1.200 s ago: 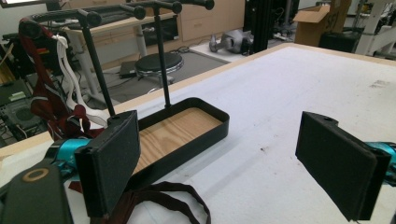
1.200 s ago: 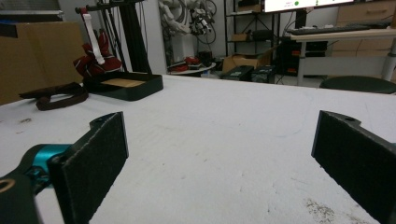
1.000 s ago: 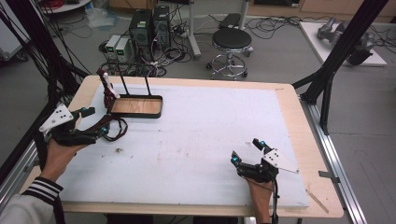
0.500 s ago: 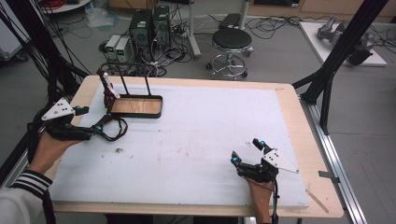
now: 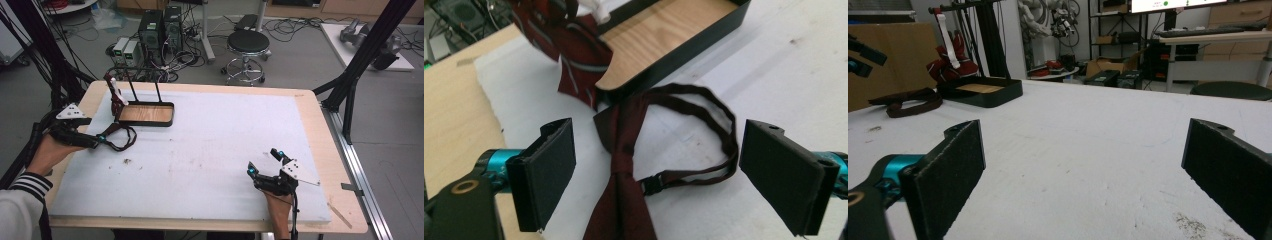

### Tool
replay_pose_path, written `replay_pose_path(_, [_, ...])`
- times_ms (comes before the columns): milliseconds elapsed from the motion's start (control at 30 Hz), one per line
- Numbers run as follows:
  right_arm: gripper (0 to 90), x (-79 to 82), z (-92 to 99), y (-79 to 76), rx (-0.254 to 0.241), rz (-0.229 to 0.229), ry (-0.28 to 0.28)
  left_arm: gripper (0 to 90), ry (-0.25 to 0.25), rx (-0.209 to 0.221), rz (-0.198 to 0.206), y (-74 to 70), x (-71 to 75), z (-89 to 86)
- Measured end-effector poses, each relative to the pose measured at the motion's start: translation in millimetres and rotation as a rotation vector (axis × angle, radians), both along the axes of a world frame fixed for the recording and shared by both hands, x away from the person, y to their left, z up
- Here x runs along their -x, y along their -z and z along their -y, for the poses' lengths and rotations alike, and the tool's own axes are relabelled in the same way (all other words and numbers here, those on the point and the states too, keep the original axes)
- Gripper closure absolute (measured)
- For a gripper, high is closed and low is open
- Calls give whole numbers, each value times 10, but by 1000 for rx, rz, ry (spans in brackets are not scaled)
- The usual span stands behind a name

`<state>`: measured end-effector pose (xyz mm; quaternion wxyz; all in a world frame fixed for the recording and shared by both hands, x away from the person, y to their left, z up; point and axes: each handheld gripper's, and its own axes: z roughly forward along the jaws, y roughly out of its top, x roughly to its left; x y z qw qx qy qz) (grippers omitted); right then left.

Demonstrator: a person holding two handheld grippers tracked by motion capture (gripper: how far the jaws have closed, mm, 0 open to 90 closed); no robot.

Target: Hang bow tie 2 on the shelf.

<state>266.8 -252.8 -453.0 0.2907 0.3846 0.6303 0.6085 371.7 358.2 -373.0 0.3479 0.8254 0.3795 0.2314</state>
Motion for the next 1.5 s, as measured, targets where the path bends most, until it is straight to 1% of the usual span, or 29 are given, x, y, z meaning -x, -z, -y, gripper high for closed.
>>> replay_pose_path(100, [28,2,-2,-1,-3,-2,-2,152,0,-10,-38,22,-34,-26])
replay_pose_path(133, [28,0,-1,0,0,0,-2,149,4,-23,-52,26,-47,-37])
replay_pose_path(200, [28,1,-1,-1,0,1,-2,149,8,-22,-65,38,-60,-49])
replay_pose_path(367, [28,0,-1,0,0,2,-1,154,13,-88,-105,106,-104,-69])
replay_pose_path(400, [28,0,-1,0,1,2,-2,155,11,-109,-117,141,-118,-64])
replay_pose_path(500, [28,2,-1,0,0,0,-2,162,15,-134,-133,180,-139,-56])
replay_pose_path(567, [28,1,-1,0,2,2,-4,181,17,-143,-144,203,-155,-50])
replay_pose_path(700, [28,2,-1,-1,-4,-2,-3,195,7,-153,-180,242,-183,-68])
replay_pose_path(800, [28,1,-1,-1,2,3,-4,209,-13,-149,-197,268,-207,-87])
replay_pose_path(900, [28,1,-1,0,1,3,-2,227,-18,-153,-211,290,-224,-100])
replay_pose_path(1067, [28,1,-1,0,2,3,-3,294,-12,-161,-234,320,-245,-103])
replay_pose_path(1167, [28,2,-2,0,3,4,-3,303,-14,-170,-247,340,-259,-95])
replay_pose_path(1267, [28,3,-3,0,2,3,-2,327,-14,-173,-271,371,-278,-89])
replay_pose_path(1333, [28,3,-3,0,2,3,-2,377,-8,-166,-289,387,-290,-97])
replay_pose_path(1400, [28,3,-3,-1,2,3,-1,402,-12,-165,-294,398,-298,-105])
replay_pose_path(1433, [28,3,-4,0,1,4,0,434,-12,-165,-300,396,-301,-110])
replay_pose_path(1500, [28,2,-5,0,1,5,-1,485,-20,-163,-299,391,-300,-120])
